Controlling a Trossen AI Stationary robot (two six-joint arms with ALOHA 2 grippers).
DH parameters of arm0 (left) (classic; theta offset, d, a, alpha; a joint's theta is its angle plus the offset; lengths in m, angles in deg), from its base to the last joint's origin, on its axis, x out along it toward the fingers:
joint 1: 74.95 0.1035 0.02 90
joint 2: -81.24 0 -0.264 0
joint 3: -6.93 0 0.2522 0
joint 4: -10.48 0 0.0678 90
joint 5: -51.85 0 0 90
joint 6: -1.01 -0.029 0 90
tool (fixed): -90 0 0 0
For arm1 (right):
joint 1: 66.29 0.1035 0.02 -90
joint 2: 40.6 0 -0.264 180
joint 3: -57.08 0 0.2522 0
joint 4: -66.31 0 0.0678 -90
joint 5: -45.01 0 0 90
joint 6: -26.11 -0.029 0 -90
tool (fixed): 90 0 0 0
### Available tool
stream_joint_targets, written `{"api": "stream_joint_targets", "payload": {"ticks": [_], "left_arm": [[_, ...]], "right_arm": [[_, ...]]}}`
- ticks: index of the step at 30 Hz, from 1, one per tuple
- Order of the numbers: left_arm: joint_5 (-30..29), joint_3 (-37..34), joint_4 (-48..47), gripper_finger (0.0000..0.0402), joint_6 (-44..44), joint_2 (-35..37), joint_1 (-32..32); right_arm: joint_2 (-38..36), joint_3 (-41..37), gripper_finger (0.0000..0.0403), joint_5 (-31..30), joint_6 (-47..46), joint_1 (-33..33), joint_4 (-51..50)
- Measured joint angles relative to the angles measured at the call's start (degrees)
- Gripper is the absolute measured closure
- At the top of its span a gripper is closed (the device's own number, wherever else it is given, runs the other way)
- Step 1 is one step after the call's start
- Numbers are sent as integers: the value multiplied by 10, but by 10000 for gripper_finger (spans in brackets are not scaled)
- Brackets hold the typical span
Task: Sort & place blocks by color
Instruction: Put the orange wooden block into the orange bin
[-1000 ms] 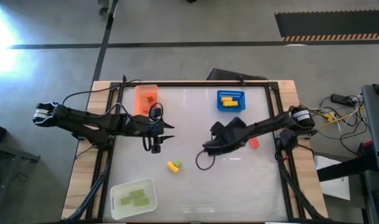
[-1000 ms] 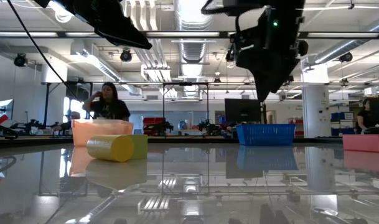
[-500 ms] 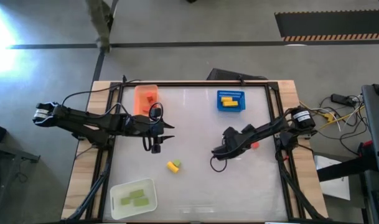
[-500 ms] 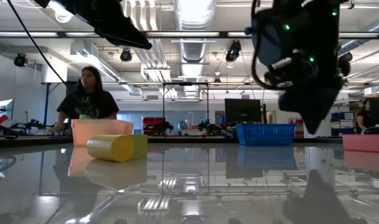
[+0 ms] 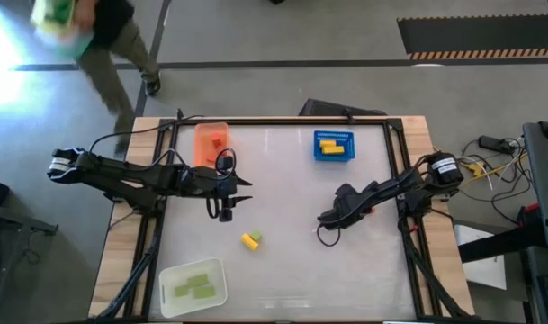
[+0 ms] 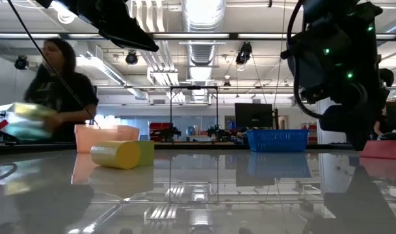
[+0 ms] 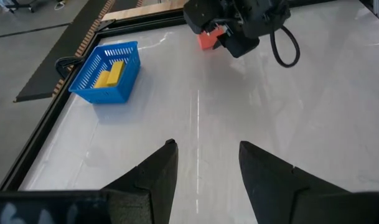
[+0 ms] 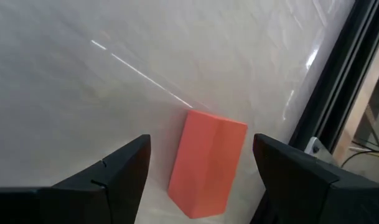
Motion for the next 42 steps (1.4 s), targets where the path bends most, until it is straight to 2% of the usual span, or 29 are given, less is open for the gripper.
{"api": "stream_joint_targets", "payload": {"ticks": [9,15,23,28,35,42], "left_arm": [[0,0,0,247,0,0,0],[0,0,0,247,0,0,0],[0,0,0,247,0,0,0],[0,0,0,247,0,0,0],[0,0,0,247,-1,0,0],[0,0,1,247,0,0,0]], "right_arm": [[-85,-32,129,-4,-28,0,26],[-140,-85,129,-3,-62,0,53],[-194,-168,135,31,-75,0,169],[-207,-190,176,35,-80,0,210],[-207,-188,286,29,-64,1,218],[-217,-164,286,-9,5,1,283]]}}
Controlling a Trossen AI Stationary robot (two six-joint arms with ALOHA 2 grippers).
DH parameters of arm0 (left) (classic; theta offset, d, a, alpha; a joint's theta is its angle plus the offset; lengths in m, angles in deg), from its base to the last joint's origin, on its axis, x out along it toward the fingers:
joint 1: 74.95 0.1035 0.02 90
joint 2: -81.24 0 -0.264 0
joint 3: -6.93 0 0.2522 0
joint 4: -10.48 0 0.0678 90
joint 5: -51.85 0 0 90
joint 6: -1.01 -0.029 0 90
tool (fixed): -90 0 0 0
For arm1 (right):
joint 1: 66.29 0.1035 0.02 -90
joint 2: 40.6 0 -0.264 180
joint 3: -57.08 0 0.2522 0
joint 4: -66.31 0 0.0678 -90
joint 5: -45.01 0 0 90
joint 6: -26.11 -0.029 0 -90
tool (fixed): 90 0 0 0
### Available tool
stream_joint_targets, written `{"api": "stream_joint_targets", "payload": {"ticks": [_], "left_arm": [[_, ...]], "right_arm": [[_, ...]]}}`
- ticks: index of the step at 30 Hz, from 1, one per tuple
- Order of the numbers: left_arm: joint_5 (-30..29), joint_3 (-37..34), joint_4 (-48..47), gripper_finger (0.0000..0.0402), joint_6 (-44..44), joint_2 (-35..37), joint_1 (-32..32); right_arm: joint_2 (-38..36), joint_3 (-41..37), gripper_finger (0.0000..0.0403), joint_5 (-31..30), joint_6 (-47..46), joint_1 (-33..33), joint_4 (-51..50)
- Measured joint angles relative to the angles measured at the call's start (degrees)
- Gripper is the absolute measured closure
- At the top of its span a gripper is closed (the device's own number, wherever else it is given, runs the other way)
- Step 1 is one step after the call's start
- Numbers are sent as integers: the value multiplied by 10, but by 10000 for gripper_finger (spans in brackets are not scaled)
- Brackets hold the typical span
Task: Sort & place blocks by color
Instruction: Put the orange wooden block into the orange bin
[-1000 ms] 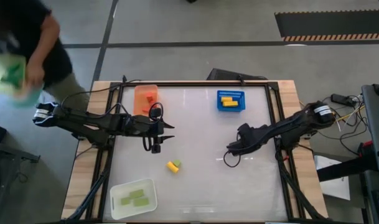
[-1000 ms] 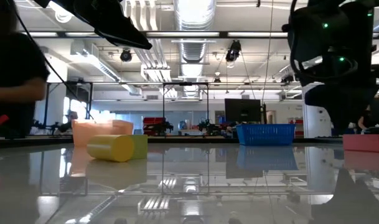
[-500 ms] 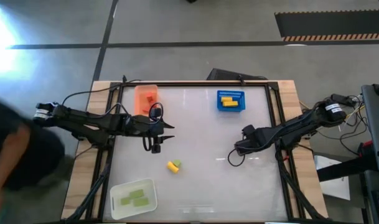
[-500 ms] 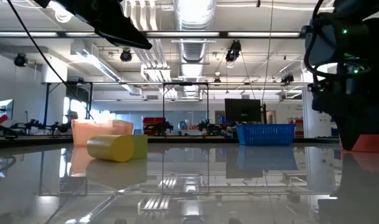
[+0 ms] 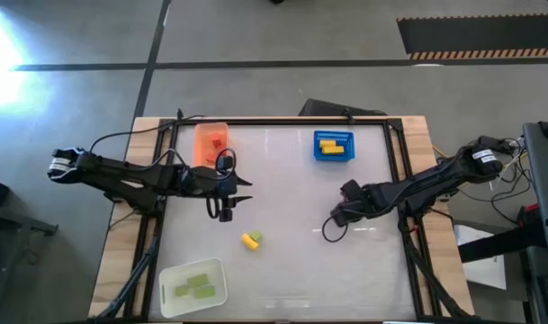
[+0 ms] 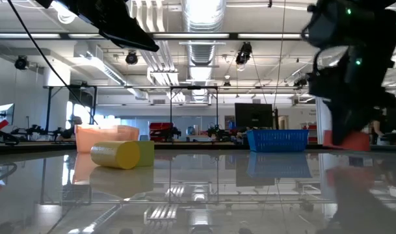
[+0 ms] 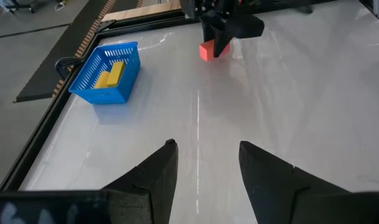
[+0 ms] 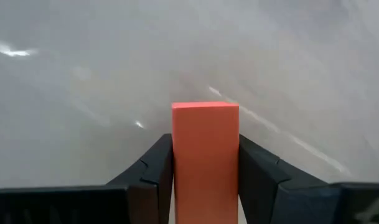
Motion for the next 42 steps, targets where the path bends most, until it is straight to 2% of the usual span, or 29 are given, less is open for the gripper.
{"api": "stream_joint_targets", "payload": {"ticks": [4,9,16,21,26,31,38,42], "left_arm": [[0,0,10,247,8,0,0],[1,0,22,247,40,0,-1],[3,-3,65,247,59,0,-2],[5,-36,172,247,59,0,-5],[13,-94,319,247,61,0,-5],[22,-142,457,247,75,-2,-5],[46,-157,572,235,76,-51,-8],[51,-142,601,208,88,-102,-9]], "right_arm": [[-13,14,286,-48,91,0,90],[-28,13,286,-101,266,-1,283],[-26,11,286,-111,515,-9,580],[-21,10,286,-103,661,-9,746],[-14,10,286,-48,722,-17,860],[23,10,286,12,742,-22,966],[86,18,286,18,767,-26,1088],[99,29,286,44,761,-34,1099]]}}
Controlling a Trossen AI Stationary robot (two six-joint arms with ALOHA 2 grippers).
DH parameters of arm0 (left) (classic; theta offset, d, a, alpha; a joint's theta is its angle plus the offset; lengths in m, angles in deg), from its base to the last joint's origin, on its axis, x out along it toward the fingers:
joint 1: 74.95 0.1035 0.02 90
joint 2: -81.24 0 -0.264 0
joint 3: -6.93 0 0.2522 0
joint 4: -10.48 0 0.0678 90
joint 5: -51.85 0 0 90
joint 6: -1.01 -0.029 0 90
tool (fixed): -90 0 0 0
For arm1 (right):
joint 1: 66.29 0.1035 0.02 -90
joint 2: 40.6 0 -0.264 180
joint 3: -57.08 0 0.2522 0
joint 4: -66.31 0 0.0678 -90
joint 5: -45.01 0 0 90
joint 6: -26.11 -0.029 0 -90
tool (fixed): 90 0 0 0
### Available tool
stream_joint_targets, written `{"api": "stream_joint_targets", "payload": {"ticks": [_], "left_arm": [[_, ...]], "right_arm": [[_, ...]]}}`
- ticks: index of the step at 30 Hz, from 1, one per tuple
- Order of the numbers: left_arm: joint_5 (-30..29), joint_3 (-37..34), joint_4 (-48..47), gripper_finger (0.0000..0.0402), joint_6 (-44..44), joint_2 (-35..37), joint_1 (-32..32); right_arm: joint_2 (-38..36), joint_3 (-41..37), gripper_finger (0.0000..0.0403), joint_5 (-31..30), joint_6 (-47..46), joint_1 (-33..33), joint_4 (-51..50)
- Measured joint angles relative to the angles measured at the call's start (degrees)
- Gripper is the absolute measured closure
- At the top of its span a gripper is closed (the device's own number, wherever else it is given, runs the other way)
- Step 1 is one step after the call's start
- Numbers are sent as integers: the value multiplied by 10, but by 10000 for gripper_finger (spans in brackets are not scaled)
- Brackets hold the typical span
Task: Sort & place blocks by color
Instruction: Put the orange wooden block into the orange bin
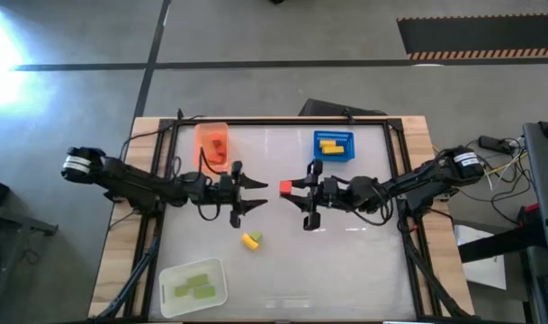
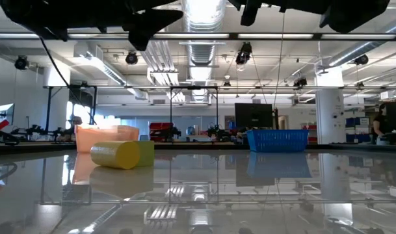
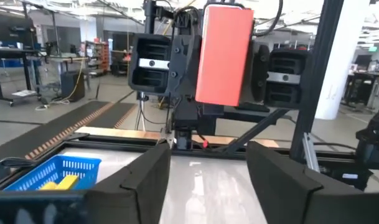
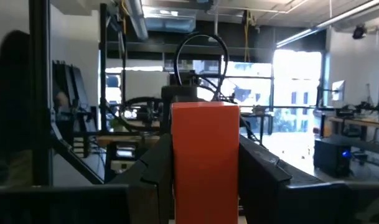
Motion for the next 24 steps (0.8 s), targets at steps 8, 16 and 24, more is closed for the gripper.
{"api": "stream_joint_targets", "payload": {"ticks": [8,16,24], "left_arm": [[0,25,95,161,1,-91,0],[25,69,113,159,1,-143,1],[47,96,111,159,-3,-164,2]], "right_arm": [[8,8,286,31,-29,-9,-2],[12,8,286,32,-29,-9,-4],[15,8,286,32,-32,-9,-7]]}}
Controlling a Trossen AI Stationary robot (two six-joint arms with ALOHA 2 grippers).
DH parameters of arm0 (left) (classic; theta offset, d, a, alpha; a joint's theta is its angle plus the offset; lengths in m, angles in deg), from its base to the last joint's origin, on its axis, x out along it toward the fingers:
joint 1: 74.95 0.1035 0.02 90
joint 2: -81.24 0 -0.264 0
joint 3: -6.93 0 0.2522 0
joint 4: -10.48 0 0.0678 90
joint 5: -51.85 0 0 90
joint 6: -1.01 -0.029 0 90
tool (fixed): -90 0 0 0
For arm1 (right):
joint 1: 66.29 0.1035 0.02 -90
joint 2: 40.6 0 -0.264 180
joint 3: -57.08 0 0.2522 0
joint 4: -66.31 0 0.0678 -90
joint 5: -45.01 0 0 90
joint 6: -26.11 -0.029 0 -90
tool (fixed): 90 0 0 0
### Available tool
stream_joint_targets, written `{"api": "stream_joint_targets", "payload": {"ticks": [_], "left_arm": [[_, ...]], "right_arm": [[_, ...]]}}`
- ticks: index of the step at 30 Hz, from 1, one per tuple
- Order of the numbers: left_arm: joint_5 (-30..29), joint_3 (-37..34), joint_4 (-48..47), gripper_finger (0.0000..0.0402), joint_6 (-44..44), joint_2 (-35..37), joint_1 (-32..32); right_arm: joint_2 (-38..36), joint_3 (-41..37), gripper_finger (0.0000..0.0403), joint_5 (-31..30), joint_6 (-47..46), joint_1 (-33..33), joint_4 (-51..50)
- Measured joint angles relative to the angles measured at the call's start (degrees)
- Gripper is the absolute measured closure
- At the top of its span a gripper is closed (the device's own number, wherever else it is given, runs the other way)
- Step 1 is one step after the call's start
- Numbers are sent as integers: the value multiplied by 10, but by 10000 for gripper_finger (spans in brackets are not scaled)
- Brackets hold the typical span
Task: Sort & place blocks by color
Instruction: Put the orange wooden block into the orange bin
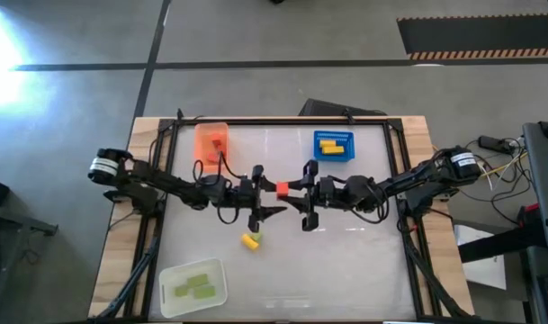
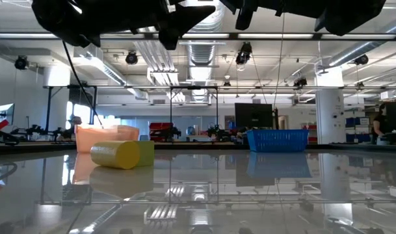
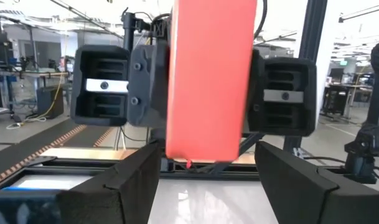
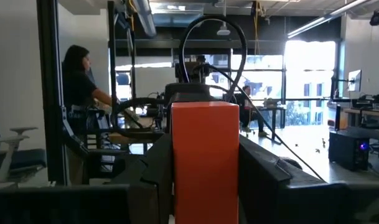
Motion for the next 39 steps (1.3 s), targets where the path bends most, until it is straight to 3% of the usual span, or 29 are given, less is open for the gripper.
{"api": "stream_joint_targets", "payload": {"ticks": [14,25,32,39], "left_arm": [[-4,17,0,164,-16,0,2],[-9,15,-6,286,-14,0,2],[-4,13,-9,286,-11,0,1],[-19,8,-24,286,6,0,2]], "right_arm": [[13,0,286,-2,-8,0,6],[13,-1,285,-8,-9,0,3],[14,-1,190,-7,-12,0,0],[7,-1,145,-7,-13,0,-1]]}}
